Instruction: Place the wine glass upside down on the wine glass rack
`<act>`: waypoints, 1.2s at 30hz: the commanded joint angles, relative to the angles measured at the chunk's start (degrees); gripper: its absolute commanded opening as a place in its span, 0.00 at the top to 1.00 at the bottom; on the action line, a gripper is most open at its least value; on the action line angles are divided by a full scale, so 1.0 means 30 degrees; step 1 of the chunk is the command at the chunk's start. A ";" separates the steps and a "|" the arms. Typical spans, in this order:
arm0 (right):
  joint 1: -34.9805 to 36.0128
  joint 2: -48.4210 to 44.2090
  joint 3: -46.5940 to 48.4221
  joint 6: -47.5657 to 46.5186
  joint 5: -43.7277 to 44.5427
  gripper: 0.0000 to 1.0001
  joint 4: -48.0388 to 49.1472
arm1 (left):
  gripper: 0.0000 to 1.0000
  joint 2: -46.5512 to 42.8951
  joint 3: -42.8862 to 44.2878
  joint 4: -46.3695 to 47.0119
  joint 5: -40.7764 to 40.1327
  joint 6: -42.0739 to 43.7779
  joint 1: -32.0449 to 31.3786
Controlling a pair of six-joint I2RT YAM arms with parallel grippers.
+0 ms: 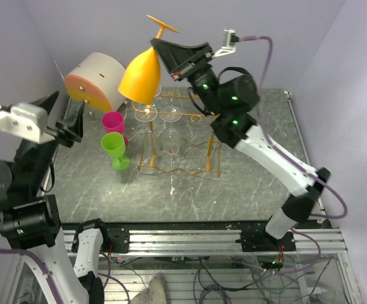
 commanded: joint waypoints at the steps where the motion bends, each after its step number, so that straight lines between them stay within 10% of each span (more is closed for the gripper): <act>1: -0.0068 -0.3910 -0.1894 -0.7352 0.1208 1.00 -0.3504 | 0.33 0.3418 0.3385 -0.7457 -0.2050 0.2236 0.0163; 16: -0.0082 -1.4631 -1.0161 -1.6804 1.2081 1.00 -1.1071 | 0.29 0.7670 0.6216 -1.2208 0.0415 0.3908 0.0402; 23: -0.0742 -1.5513 -1.3647 -2.3483 1.6947 1.00 -0.5324 | 0.30 0.8570 0.5962 -1.1933 0.1658 0.3536 0.0411; 30: -1.3712 -1.2410 -1.3684 -1.5655 0.6887 1.00 -0.8250 | 0.30 0.8199 0.5206 -1.2298 0.2543 0.3816 0.0397; 36: -1.5850 -1.0865 -1.5357 -1.5112 0.1990 1.00 -0.3541 | 0.30 0.7760 0.4766 -1.2275 0.2893 0.3764 0.0369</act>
